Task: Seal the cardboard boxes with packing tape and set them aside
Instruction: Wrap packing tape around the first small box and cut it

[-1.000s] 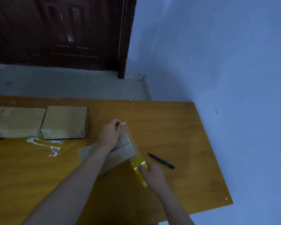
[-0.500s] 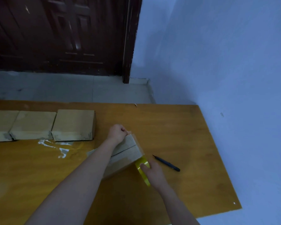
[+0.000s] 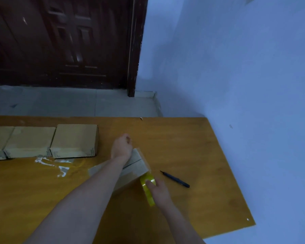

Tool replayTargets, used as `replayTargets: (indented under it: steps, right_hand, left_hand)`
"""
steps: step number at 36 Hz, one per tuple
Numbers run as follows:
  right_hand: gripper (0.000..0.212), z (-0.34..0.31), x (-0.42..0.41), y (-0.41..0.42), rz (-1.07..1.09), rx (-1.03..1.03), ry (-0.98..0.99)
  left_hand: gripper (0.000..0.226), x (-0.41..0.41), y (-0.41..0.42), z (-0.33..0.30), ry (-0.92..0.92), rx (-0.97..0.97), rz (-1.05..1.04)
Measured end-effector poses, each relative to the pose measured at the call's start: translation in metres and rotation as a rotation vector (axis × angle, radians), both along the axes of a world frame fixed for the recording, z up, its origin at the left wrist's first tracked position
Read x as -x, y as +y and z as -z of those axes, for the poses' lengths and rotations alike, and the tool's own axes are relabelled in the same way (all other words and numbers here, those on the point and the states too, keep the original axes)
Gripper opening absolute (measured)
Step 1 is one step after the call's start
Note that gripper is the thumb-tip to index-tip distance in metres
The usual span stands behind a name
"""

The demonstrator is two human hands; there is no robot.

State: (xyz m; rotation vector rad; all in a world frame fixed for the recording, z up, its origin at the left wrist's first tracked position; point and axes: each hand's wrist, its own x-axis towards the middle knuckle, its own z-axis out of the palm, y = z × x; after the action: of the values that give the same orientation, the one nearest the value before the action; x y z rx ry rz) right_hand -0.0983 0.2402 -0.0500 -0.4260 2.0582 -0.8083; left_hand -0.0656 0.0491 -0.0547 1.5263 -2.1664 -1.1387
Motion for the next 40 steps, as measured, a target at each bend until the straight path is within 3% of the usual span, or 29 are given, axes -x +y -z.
replayTargets:
  steps: [3, 5, 9, 12, 16, 21, 29, 33, 36, 40]
  right_hand:
    - [0.019, -0.002, -0.012, 0.005, 0.029, 0.031, -0.051]
    - [0.011, 0.006, -0.018, 0.009, 0.017, 0.067, -0.05]
    - [0.022, 0.015, -0.025, 0.012, 0.048, 0.112, -0.04]
    - [0.019, 0.016, -0.026, 0.013, 0.072, 0.127, -0.054]
    - [0.024, 0.021, -0.027, 0.019, 0.114, 0.172, -0.083]
    - [0.02, 0.03, -0.028, 0.023, 0.084, 0.208, -0.034]
    - [0.033, 0.039, -0.037, 0.013, 0.017, -0.034, 0.127]
    - [0.033, 0.037, -0.046, 0.018, 0.031, 0.022, 0.153]
    - [0.043, 0.04, -0.046, 0.021, 0.035, 0.037, 0.173]
    - [0.04, 0.031, -0.041, 0.023, 0.1, 0.12, 0.043]
  left_hand:
    - [0.008, -0.004, 0.007, -0.011, 0.201, 0.153, 0.062]
    - [0.008, -0.009, 0.011, -0.022, 0.214, 0.266, 0.138]
    - [0.009, -0.029, 0.027, -0.03, 0.033, 0.485, 0.275]
    - [0.02, -0.048, 0.049, -0.015, -0.065, 0.553, 0.406]
    - [0.047, -0.067, 0.07, 0.015, -0.18, 0.567, 0.504]
    - [0.057, -0.073, 0.073, 0.022, -0.28, 0.613, 0.553]
    - [0.071, -0.074, 0.073, 0.018, -0.343, 0.552, 0.609]
    - [0.078, -0.077, 0.076, 0.017, -0.381, 0.553, 0.621]
    - [0.095, -0.078, 0.082, 0.025, -0.442, 0.593, 0.663]
    - [0.109, -0.075, 0.083, 0.028, -0.422, 0.603, 0.643]
